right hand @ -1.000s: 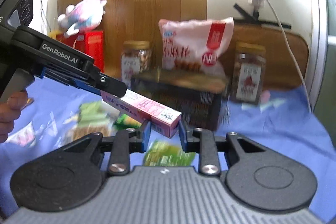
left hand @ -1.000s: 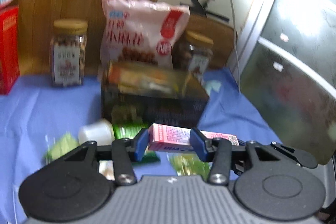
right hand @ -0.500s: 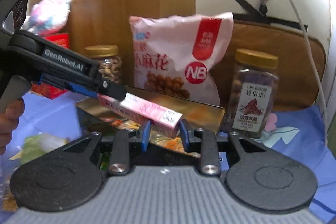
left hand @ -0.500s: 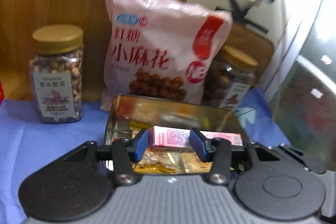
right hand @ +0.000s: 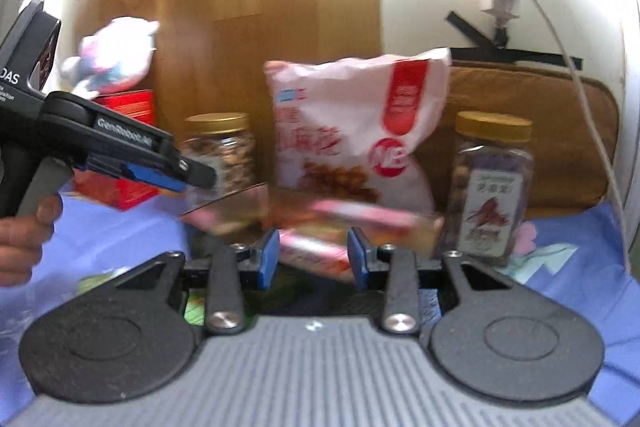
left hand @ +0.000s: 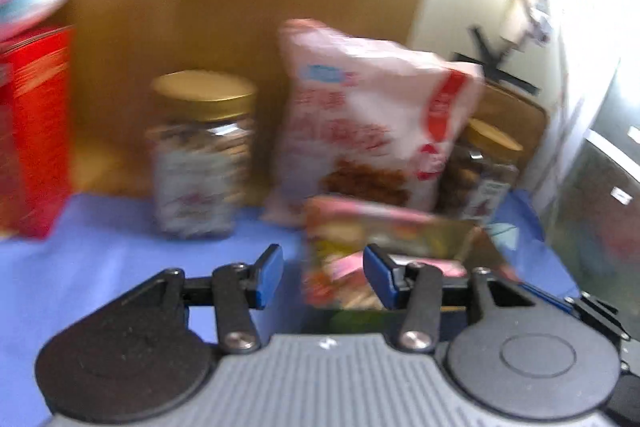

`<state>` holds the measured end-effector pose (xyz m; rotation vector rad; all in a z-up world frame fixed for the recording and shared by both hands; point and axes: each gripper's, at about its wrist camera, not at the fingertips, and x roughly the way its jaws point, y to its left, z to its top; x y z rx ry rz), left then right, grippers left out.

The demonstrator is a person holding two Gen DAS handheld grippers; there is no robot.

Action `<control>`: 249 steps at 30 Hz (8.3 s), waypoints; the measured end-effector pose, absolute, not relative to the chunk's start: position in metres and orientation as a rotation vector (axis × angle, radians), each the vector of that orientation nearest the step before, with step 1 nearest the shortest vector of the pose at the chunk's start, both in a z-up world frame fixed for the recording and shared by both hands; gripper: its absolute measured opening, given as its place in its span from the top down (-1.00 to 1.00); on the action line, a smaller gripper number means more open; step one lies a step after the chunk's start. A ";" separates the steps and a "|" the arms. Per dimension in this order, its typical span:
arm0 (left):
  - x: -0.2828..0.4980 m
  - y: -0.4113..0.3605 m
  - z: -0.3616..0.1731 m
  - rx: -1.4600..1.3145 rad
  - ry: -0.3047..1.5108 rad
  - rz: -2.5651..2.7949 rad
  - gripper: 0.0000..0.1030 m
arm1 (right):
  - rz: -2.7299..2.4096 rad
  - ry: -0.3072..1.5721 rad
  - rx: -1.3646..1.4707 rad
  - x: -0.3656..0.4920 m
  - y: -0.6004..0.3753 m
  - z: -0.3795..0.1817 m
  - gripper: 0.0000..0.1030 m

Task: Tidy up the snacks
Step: 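Carry the pink wafer box with the left gripper into the tin, release, then grasp the white plastic cup with the left gripper, then carry the white cup with the left gripper into the tin, release, withdraw, then move the open left gripper toward the light green wafer pack, then grasp the light green wafer pack with the left gripper, then carry the wafer pack with the left gripper into the tin, release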

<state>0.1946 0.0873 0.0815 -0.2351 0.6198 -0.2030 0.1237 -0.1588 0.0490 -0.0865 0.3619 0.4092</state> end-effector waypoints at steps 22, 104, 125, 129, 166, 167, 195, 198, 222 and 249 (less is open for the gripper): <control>0.178 0.118 0.022 -0.339 0.756 -0.289 -0.06 | 0.657 0.611 -0.284 0.144 -0.040 0.009 -0.09; 0.186 0.051 0.089 -0.212 0.610 -0.374 -0.02 | 0.478 0.360 -0.053 0.128 -0.147 0.063 -0.01; 0.055 0.033 0.022 -0.075 0.680 -0.197 -0.03 | 0.324 0.441 0.049 0.010 -0.148 0.015 -0.07; 0.047 0.023 0.013 -0.051 0.670 -0.168 -0.05 | 0.242 0.397 0.093 -0.003 -0.158 0.012 -0.07; 0.029 0.008 -0.001 0.064 0.556 -0.109 -0.10 | 0.124 0.279 0.214 0.000 -0.191 0.009 -0.25; 0.029 0.008 -0.001 0.065 0.557 -0.108 -0.10 | 0.124 0.280 0.213 0.001 -0.191 0.009 -0.25; 0.016 0.027 0.007 -0.024 0.490 -0.172 -0.20 | 0.172 0.325 0.186 0.006 -0.187 0.008 -0.32; 0.011 0.045 0.013 -0.064 0.509 -0.206 -0.36 | 0.195 0.349 0.173 0.009 -0.185 0.008 -0.33; 0.125 0.156 0.004 -0.471 0.816 -0.240 -0.05 | 0.812 0.757 -0.301 0.131 -0.003 -0.004 -0.54; 0.246 0.034 0.078 -0.250 0.644 -0.374 0.38 | 0.489 0.483 -0.172 0.206 -0.098 0.062 -0.22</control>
